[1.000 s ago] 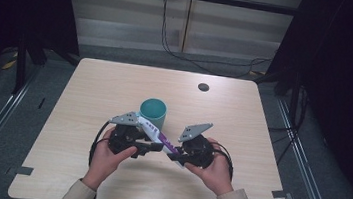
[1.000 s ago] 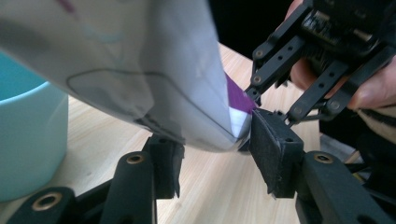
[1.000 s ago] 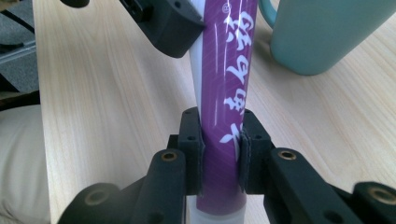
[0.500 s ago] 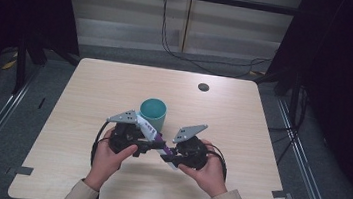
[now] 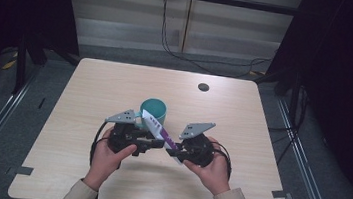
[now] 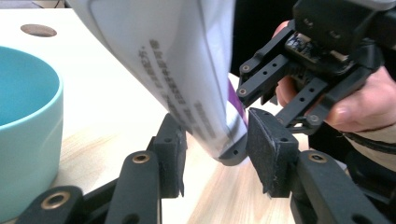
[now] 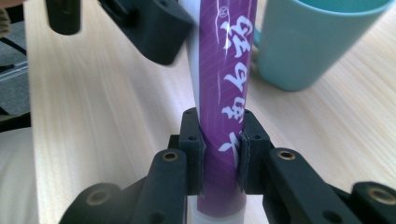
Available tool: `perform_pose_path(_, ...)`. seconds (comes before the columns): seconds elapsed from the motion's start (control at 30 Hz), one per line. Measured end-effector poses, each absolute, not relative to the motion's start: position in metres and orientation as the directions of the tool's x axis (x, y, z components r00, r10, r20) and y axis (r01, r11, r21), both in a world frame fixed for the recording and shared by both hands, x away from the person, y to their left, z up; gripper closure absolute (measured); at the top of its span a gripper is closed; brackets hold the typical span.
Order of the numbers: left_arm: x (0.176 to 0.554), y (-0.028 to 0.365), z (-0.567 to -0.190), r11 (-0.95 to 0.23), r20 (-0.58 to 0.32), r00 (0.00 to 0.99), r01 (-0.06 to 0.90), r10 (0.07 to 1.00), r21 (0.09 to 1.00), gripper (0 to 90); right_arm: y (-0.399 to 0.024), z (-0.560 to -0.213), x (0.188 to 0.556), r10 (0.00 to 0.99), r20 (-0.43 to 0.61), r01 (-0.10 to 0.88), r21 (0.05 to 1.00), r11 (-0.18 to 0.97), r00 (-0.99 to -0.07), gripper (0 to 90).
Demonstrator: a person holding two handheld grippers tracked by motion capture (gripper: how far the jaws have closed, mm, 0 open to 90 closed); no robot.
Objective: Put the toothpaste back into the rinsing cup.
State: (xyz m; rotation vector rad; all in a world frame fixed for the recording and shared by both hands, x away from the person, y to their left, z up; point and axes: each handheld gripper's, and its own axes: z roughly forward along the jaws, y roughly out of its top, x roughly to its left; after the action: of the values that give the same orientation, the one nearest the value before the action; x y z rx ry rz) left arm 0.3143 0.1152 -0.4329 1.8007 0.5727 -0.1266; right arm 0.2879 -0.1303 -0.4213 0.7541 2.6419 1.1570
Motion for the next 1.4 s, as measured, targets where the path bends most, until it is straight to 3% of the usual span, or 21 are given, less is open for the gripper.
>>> perform_pose_path(0.57, 0.317, 0.121, -0.428, -0.16, -0.404, 0.855, 0.471, 0.326, 0.868, 66.8, -0.124, -0.426, 0.289, 0.503, 0.077, 0.39, 0.733, 0.556, -0.861, 73.8)
perform_pose_path(1.03, 0.317, 0.122, -0.424, -0.108, -0.423, 0.85, 0.474, 0.313, 0.874, 65.7, -0.117, -0.426, 0.29, 0.482, 0.132, 0.405, 0.75, 0.523, -0.866, 73.9)
perform_pose_path(1.4, 0.316, 0.122, -0.423, -0.112, -0.427, 0.842, 0.484, 0.329, 0.868, 71.5, -0.112, -0.431, 0.292, 0.479, 0.151, 0.415, 0.753, 0.511, -0.865, 72.2)
